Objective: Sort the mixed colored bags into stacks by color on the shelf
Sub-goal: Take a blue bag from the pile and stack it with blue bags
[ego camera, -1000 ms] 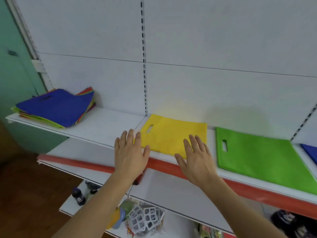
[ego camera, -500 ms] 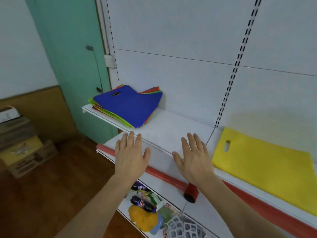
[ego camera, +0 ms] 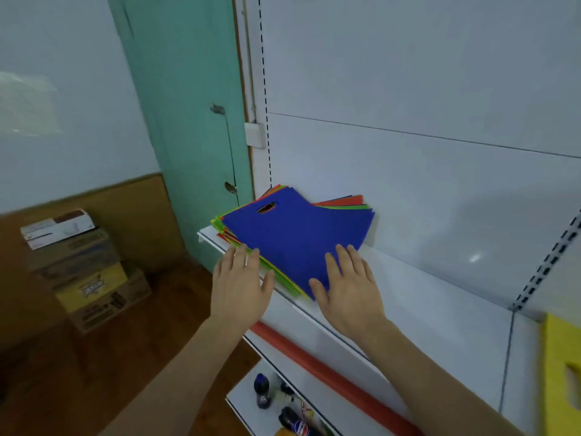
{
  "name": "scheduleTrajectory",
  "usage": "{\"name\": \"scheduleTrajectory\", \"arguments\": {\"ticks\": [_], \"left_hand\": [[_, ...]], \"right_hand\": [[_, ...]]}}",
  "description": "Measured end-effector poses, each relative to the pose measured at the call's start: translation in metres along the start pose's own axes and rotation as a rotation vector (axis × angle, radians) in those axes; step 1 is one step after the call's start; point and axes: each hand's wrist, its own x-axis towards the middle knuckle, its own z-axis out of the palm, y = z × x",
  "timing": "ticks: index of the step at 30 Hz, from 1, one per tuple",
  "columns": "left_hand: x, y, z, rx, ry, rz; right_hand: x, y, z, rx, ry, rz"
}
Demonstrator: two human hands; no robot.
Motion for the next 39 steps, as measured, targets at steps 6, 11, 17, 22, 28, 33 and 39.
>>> {"name": "scheduleTrajectory", "arguments": {"ticks": [6, 11, 17, 22, 28, 33, 39], "left_hand": [[0.068, -0.036, 0.020, 0.005, -0.024, 0.077], [0.125, -0.058, 0.034, 0.033, -0.025, 0.222], [0.159, -0.067, 0.055, 0.076, -0.078, 0.307], [0.159, -0.062, 0.066, 0.124, -0.042, 0.462], [0.162, -0.057, 0.058, 0.056, 0.021, 0.514], [0.155, -0.057, 0.058, 0.117, -0.041, 0.464], [0.144, -0.041, 0.058, -0.066, -0.040, 0.538]], "right_hand": [[0.055, -0.027, 0.020, -0.055, -0.020, 0.068], [0.085, -0.054, 0.031, -0.092, -0.037, 0.194], [0.090, -0.067, 0.050, -0.095, -0.087, 0.360], [0.086, -0.063, 0.049, -0.111, -0.044, 0.422], [0.080, -0.059, 0.045, -0.166, -0.007, 0.495], [0.076, -0.062, 0.042, -0.165, 0.006, 0.519], [0.066, -0.054, 0.036, -0.211, 0.031, 0.715]]}}
